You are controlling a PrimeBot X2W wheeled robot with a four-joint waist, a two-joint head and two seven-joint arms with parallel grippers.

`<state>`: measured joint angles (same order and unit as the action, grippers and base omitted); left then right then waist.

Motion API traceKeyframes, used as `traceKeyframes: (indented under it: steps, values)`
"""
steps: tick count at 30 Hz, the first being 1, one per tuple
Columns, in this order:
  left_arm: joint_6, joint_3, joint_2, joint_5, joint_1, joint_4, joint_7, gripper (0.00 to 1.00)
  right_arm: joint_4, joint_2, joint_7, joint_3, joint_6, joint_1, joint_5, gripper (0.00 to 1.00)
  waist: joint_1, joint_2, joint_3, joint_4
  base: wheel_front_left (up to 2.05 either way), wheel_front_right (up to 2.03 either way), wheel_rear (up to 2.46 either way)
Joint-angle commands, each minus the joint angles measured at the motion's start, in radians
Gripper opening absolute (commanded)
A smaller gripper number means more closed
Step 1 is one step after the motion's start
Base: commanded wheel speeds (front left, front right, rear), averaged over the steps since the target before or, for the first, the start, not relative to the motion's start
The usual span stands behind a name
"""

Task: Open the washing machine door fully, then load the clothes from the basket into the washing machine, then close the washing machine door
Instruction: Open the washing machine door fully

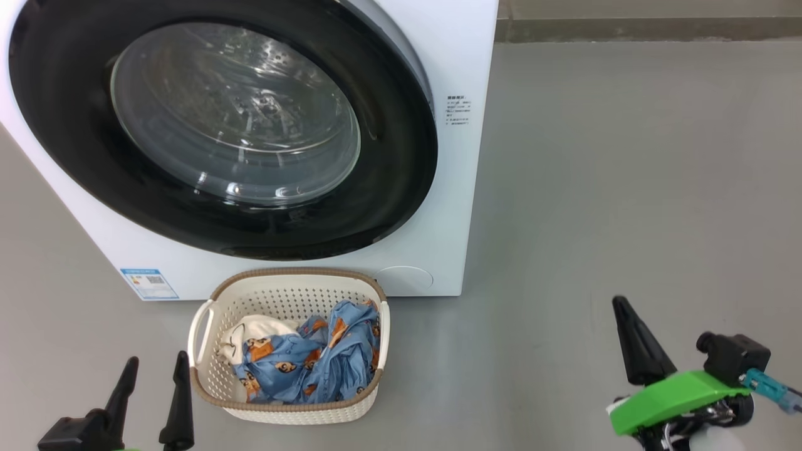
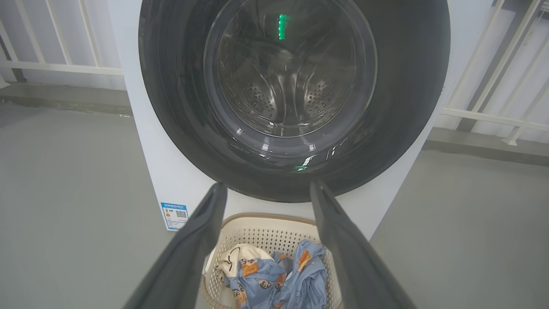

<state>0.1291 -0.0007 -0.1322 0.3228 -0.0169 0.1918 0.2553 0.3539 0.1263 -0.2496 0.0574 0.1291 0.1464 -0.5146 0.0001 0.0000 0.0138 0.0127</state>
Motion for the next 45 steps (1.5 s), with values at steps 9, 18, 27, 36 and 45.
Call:
traceKeyframes:
  steps: [9, 18, 27, 36, 45]
  values:
    - [0.002, 0.032, -0.021, 0.013, 0.043, -0.039, 0.006, 1.0, -0.047, -0.026, -0.012, 0.015, 0.002, 0.174, -0.158, 0.0, -0.0001, 0.0, 0.031, -0.002, 0.0, 0.0, 0.0]
    - [0.002, 0.016, -0.028, 0.022, 0.083, -0.044, 0.006, 1.0, -0.045, -0.025, -0.012, 0.009, 0.002, 0.376, -0.246, 0.0, -0.0001, 0.0, 0.077, 0.012, 0.0, 0.0, 0.0]
    - [0.002, 0.002, -0.033, 0.03, 0.116, -0.044, 0.006, 1.0, 0.011, -0.005, -0.011, 0.067, 0.002, 0.541, -0.486, 0.0, -0.0001, 0.0, 0.112, 0.037, 0.0, 0.0, 0.0]
    - [0.002, -0.019, -0.037, 0.041, 0.153, -0.045, 0.006, 1.0, 0.063, 0.092, 0.181, 0.183, 0.002, 0.681, -0.859, 0.0, -0.0001, 0.0, 0.161, 0.08, 0.0, 0.0, 0.0]
    - [0.002, -0.032, -0.041, 0.052, 0.174, -0.046, 0.006, 1.0, 0.142, 0.151, 0.424, 0.182, 0.002, 0.771, -1.055, 0.0, -0.0001, 0.0, 0.202, 0.106, 0.0, 0.0, 0.0]
